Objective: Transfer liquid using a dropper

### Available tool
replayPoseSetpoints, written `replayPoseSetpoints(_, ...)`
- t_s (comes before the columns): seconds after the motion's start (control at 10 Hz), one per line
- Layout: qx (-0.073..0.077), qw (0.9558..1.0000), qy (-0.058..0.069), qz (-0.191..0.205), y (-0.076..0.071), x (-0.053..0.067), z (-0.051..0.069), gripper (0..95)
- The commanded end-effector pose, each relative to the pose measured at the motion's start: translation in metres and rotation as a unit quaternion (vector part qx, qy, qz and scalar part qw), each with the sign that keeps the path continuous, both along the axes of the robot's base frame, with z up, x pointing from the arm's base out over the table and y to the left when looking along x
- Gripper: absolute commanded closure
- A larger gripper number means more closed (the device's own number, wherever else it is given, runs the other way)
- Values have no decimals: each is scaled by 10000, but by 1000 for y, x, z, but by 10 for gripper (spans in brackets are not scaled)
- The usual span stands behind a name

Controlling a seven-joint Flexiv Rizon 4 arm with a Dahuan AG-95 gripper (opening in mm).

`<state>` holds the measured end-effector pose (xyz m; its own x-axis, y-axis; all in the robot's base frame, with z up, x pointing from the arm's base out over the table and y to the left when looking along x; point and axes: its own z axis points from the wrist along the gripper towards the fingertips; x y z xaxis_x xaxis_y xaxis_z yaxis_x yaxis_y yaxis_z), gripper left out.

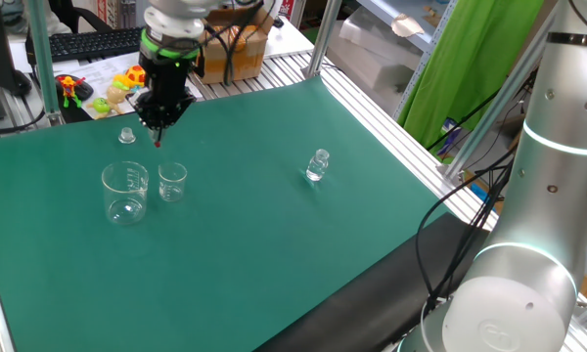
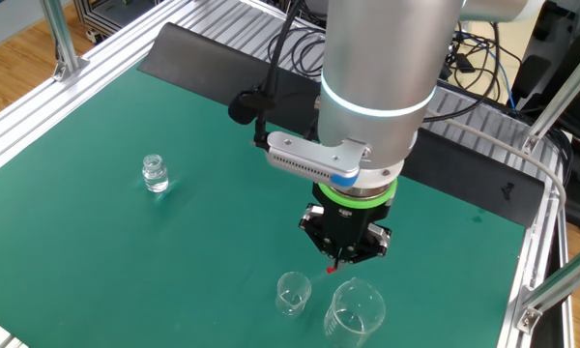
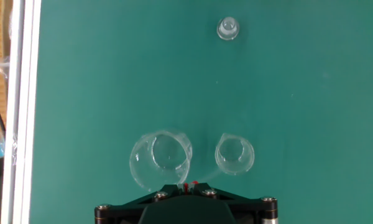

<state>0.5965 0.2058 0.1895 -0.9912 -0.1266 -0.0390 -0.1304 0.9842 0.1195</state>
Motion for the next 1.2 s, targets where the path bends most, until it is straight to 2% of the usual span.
replayPoseSetpoints(0.1,12,10000,20,-2,-1,0,-3,950)
replayPoseSetpoints(1.0,53,10000,-3,-47,-2,0,-5,950)
replayPoseSetpoints(1.1,55,10000,-17,-57,-2,1,-5,760)
replayPoseSetpoints(1.2,101,9999,-57,-116,-2,1,-5,760)
